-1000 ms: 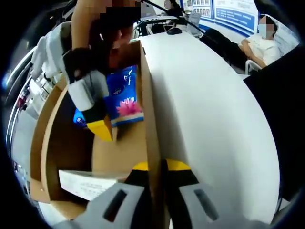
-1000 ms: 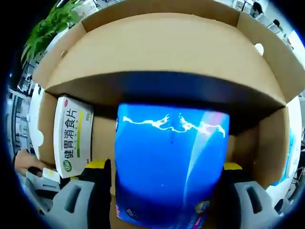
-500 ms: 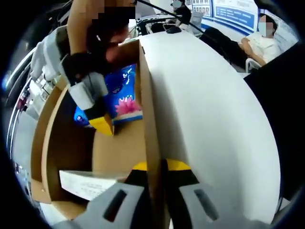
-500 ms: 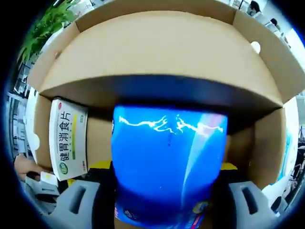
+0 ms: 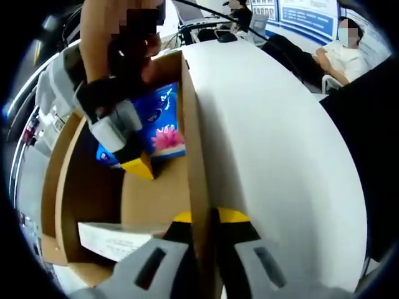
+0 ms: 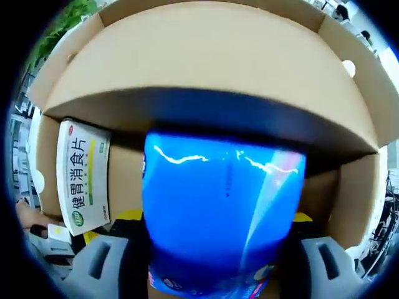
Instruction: Operate the shoe box by opening the lid, removing the specified soft item, and placing it in the target area until the item is outside and the box remains undamaged.
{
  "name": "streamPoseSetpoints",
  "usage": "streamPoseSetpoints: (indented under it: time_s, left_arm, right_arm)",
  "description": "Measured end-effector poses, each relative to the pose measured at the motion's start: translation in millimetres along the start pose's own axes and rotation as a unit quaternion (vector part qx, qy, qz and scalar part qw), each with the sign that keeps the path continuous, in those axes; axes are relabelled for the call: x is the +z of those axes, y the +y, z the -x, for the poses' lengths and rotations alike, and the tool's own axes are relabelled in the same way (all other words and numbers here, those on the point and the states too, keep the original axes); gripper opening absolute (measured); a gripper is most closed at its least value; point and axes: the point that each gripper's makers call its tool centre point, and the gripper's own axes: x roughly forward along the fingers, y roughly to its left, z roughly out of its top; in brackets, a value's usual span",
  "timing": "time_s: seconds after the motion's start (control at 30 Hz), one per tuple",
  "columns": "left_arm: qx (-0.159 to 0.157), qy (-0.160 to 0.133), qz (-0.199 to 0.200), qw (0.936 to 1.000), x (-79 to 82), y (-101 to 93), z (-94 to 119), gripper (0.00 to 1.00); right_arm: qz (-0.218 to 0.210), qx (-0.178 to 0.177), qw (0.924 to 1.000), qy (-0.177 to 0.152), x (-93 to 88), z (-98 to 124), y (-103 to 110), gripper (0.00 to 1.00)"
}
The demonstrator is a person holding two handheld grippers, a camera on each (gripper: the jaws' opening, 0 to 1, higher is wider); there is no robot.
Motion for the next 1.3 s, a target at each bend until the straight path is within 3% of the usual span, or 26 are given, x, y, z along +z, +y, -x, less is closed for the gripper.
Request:
streamPoseSetpoints:
  time_s: [0.83, 1.3]
  left_arm:
    - [0.005, 0.006, -0.008, 0.9999, -0.5, 1.3, 0.1, 0.04]
    - [0.006, 0.006, -0.008, 0.9999, -1.1, 0.5, 0.8, 0.04]
  right_arm:
    - [0.0, 0.0, 1.0, 0.002, 0.9, -1.4, -0.3, 0.86]
    - [0.002, -0.011, 0.9999, -0.001, -1.1, 3.5, 0.1, 0.77]
